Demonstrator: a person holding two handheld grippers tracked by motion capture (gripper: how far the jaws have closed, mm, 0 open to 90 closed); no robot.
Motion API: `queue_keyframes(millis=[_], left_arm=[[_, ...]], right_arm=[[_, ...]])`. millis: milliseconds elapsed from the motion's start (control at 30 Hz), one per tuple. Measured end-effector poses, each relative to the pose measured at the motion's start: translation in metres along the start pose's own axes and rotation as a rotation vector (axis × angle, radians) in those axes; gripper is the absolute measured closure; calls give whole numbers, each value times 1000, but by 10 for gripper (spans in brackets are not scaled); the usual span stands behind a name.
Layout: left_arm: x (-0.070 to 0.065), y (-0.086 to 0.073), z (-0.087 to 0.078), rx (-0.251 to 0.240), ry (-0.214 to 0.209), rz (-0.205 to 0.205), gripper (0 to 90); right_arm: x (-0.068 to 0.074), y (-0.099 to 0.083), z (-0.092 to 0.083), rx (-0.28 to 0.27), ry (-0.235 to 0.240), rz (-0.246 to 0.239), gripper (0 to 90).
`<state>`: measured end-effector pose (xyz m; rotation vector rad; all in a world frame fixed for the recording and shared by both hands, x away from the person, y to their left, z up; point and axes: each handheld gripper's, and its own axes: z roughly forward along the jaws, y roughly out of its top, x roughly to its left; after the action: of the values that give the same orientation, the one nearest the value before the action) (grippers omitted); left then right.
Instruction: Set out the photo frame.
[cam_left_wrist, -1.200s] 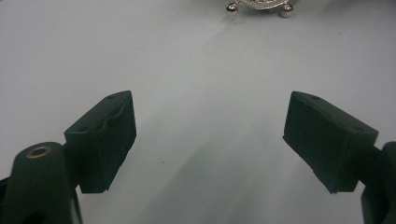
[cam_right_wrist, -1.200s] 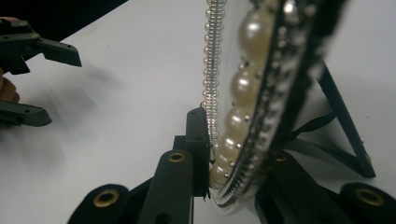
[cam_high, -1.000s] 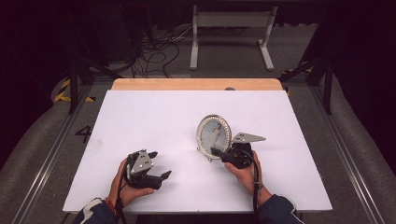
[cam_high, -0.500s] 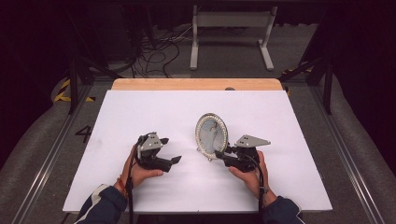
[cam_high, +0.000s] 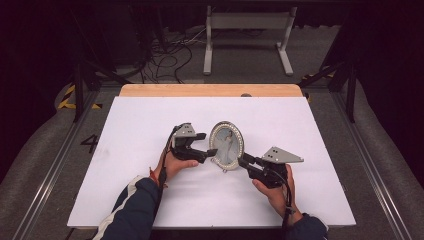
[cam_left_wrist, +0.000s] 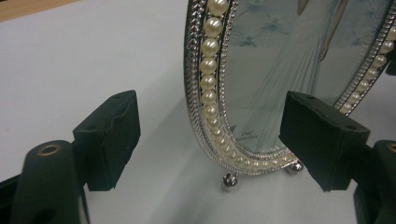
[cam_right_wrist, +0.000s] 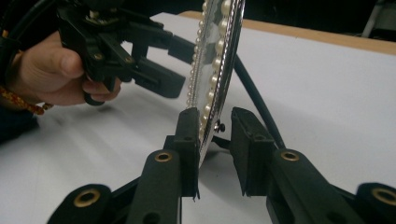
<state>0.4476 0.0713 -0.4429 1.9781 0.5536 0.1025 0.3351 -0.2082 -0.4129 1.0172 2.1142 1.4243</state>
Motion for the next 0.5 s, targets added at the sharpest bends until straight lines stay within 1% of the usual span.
queue_keyframes(millis=[33, 67, 100, 133, 167, 200, 233, 267, 300, 333, 400, 467, 500], left_arm=[[0, 0, 0, 0, 0, 0, 207], [0, 3, 4, 11, -16, 5, 210], [-1, 4, 6, 15, -27, 7, 215], [-1, 5, 7, 18, -31, 16, 224], [-2, 5, 8, 19, -44, 16, 231], [-2, 5, 8, 19, -44, 16, 247], [-3, 6, 10, 41, -71, 43, 283], [-3, 6, 10, 41, -71, 43, 313], [-5, 6, 11, 49, -77, 42, 313], [-5, 6, 11, 50, -73, 44, 310], [-3, 5, 8, 48, -69, 39, 348], [-4, 4, 4, 58, -72, 43, 375], [-4, 3, 3, 67, -73, 46, 386]], right_arm=[[0, 1, -1, -12, -5, 0, 733], [0, 1, -1, -26, -6, 6, 744], [1, 2, -2, -29, -6, 14, 753], [1, 2, -1, -30, -10, 12, 758], [1, 3, -1, -32, -11, 13, 761], [1, 3, -1, -34, -9, 14, 769], [1, 3, 0, -35, -3, 15, 784], [1, 3, 0, -35, -3, 15, 784], [1, 3, 0, -33, 1, 15, 787], [1, 4, 0, -32, 1, 19, 787], [0, 4, 1, -31, 3, 24, 787], [-3, 4, 1, -31, -5, 38, 793], [-4, 4, 1, -30, -8, 49, 824]])
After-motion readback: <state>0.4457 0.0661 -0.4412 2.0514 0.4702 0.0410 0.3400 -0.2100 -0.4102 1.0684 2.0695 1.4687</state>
